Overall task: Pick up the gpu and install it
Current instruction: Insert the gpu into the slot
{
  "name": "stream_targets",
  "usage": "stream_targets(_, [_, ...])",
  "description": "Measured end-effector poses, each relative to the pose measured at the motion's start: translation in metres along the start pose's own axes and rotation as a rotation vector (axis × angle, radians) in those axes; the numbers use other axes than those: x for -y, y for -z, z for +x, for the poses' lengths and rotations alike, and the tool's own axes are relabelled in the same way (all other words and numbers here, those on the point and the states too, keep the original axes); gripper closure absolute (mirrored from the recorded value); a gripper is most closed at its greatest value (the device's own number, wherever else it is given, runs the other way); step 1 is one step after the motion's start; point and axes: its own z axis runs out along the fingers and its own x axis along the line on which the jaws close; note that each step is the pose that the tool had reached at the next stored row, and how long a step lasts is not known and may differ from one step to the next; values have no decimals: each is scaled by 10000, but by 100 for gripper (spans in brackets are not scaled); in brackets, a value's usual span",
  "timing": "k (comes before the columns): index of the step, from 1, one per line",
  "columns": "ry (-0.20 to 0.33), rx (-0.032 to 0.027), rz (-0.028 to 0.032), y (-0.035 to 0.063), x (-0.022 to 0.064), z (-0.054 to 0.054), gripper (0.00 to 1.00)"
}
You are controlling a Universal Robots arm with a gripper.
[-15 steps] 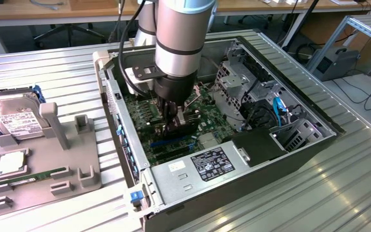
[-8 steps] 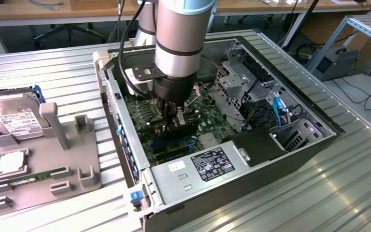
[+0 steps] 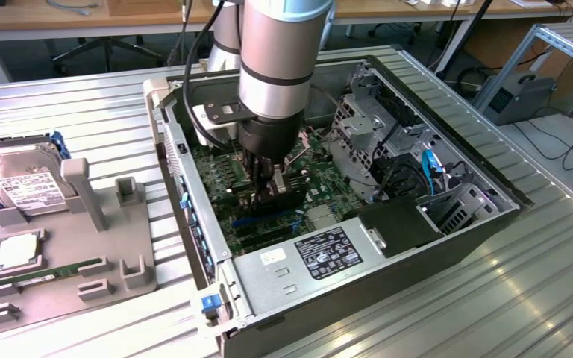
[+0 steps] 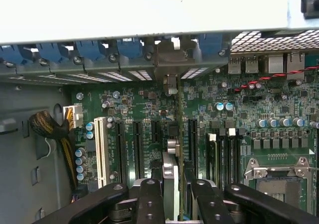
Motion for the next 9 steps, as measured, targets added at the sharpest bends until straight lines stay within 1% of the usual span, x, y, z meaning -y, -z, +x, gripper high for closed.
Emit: stream_targets(9, [9,-2,-1,3,-2,-28,73])
